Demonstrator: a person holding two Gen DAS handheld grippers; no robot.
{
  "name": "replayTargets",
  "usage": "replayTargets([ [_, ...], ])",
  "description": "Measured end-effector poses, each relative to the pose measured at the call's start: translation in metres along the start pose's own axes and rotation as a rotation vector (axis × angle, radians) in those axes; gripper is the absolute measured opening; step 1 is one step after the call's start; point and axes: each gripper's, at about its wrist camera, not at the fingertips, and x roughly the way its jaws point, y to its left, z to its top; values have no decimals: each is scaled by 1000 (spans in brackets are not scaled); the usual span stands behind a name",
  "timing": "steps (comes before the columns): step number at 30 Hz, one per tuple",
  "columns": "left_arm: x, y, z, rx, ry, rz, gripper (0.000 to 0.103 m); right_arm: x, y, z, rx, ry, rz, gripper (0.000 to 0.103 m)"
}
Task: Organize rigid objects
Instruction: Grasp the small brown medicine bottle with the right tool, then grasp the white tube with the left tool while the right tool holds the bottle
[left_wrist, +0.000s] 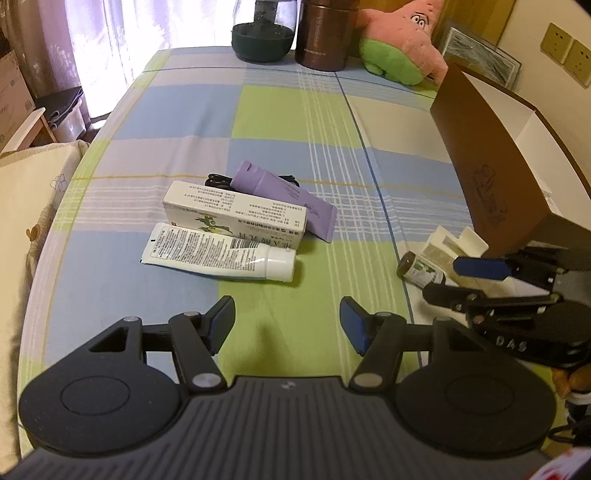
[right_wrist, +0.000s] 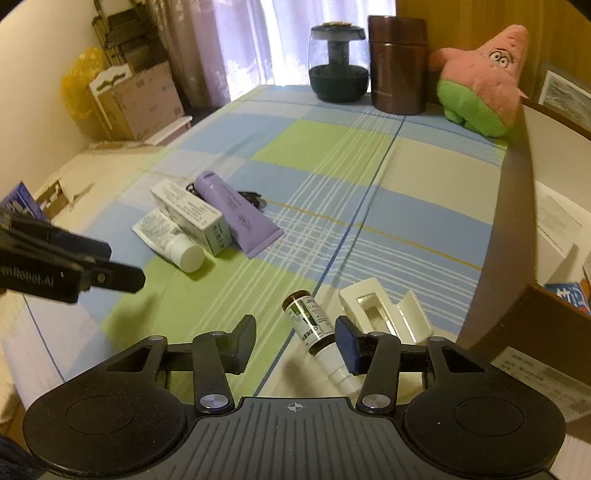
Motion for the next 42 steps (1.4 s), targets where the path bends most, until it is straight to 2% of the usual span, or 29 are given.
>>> replayTargets([
  [8, 17, 2, 11, -6, 10, 6, 58, 20, 3, 3, -66, 36, -32, 41],
  [12, 23, 6, 15, -16, 14, 9, 58, 27, 3, 5, -70, 42, -50, 23],
  [18, 33, 11, 24, -32, 12, 25, 58, 34, -1, 17, 10, 38, -25, 15],
  [22, 40, 12, 31, -49, -1, 50, 58, 38, -5, 25, 71, 32, -19, 15],
  [29, 60, 15, 38, -69, 8, 93, 60, 40, -5, 29, 93, 30, -22, 15],
  [38, 54, 26, 22, -55, 29, 121, 62, 39, -5, 26, 100, 43, -23, 18],
  [42, 43, 44, 10, -92, 51, 146, 62, 38, -3, 23, 80, 39, -15, 25],
])
